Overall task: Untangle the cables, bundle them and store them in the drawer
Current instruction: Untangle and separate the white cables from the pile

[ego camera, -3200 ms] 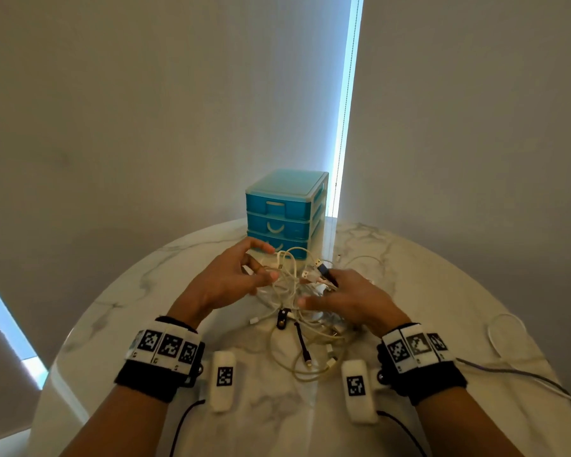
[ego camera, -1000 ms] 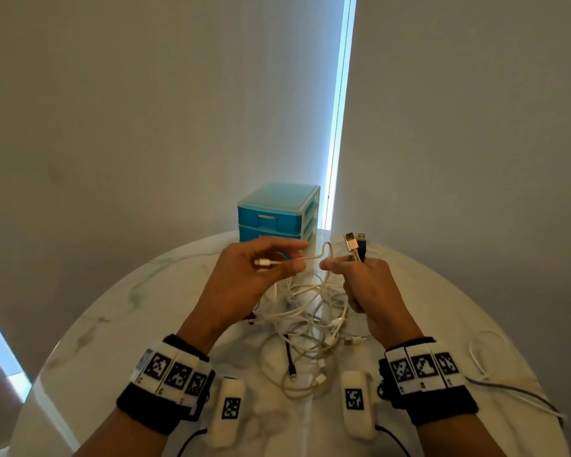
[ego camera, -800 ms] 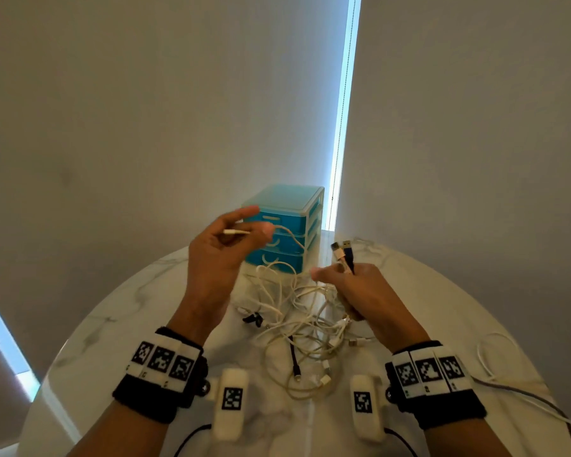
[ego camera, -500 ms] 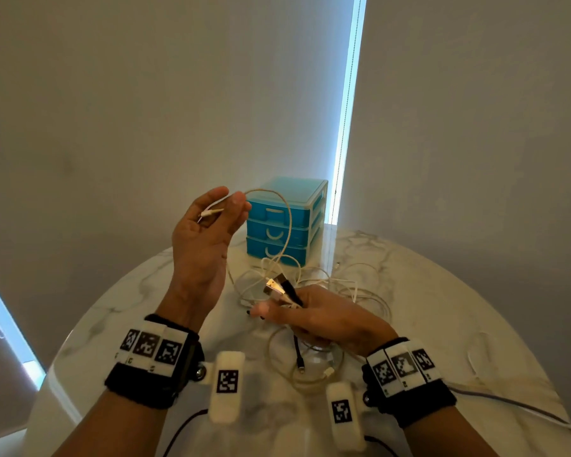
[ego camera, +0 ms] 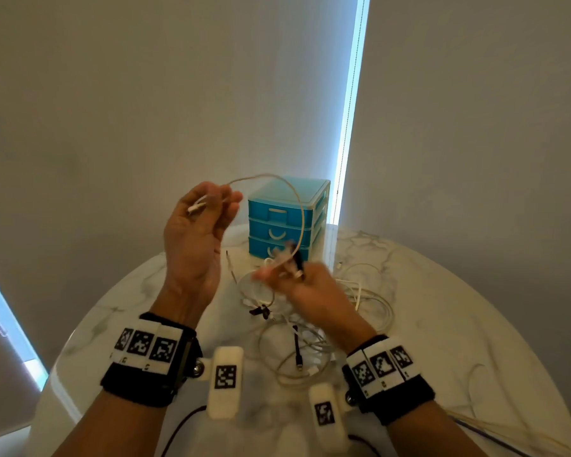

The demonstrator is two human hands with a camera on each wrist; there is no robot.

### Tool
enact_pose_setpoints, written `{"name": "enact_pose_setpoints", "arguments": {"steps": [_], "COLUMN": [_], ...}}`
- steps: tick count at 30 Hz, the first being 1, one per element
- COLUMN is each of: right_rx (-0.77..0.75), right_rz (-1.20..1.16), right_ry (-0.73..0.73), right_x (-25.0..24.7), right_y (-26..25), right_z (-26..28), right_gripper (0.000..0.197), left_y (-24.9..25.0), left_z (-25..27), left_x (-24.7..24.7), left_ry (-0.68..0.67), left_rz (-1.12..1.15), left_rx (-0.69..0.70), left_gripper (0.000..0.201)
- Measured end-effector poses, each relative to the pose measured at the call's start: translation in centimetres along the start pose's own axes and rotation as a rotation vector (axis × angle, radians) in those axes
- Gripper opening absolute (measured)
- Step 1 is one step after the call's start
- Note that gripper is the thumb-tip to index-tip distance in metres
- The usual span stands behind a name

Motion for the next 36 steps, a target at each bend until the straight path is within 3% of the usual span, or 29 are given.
{"name": "enact_pose_setpoints", "arguments": {"steps": [3,6,9,11,15,18,20,25,29,31,33,35,36], "right_rx": [-0.060,-0.149,-0.145,-0.152,-0.151,-0.128,-0.113,-0.015,0.349,0.499,0.498,0.358,0.273], "right_rz": [-0.272,-0.405,-0.403,-0.429,-0.442,-0.437,-0.406,-0.298,0.015,0.030,0.051,0.056,0.007], "right_ry": [0.335,0.447,0.436,0.404,0.305,0.262,0.247,0.260,0.149,0.098,0.138,0.178,0.174], "right_x": [-6.2,-9.9,-11.0,-10.9,-9.7,-9.1,-9.0,-9.3,-8.3,-8.0,-8.7,-9.3,-9.0], "right_y": [-1.4,-2.2,-2.5,-2.8,-3.7,-3.8,-3.6,-0.5,7.0,9.7,9.7,8.0,6.8], "right_z": [0.8,1.8,2.2,2.4,2.6,2.6,2.5,1.8,1.2,1.5,1.5,1.0,0.7], "right_gripper": [0.043,0.044,0.036,0.035,0.031,0.031,0.033,0.043,0.052,0.047,0.034,0.015,0.019], "left_y": [0.0,-2.3,-5.2,-6.5,-8.1,-9.6,-9.9,-8.4,-6.8,-5.6,-4.5,-4.2,-4.4], "left_z": [-0.9,-0.1,2.7,4.4,6.3,7.2,6.9,3.6,1.8,1.2,0.6,0.4,0.4], "left_x": [-2.1,-0.3,2.7,3.9,5.3,6.1,6.4,3.9,2.1,1.5,1.0,0.7,0.7], "left_ry": [0.031,-0.241,-0.623,-0.785,-0.916,-1.002,-0.951,-0.575,-0.378,-0.313,-0.278,-0.266,-0.269], "left_rz": [-0.070,-0.242,-0.500,-0.647,-0.690,-0.814,-0.846,-0.583,-0.282,-0.160,-0.096,-0.077,-0.070], "left_rx": [-0.063,-0.293,-0.456,-0.530,-0.647,-0.586,-0.488,-0.353,-0.295,-0.255,-0.226,-0.220,-0.227], "left_gripper": [0.023,0.020,0.027,0.036,0.054,0.042,0.027,0.028,0.024,0.024,0.025,0.025,0.024]}}
Point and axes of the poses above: each hand's wrist, its own z-axis away from the middle knuckle, its own x-axis out of the palm, y = z × x, the point moved 7 cm from there along -z, towards the middle knuckle, and after that the axes turned 5 degrees about -y, right-handed, at the moved point
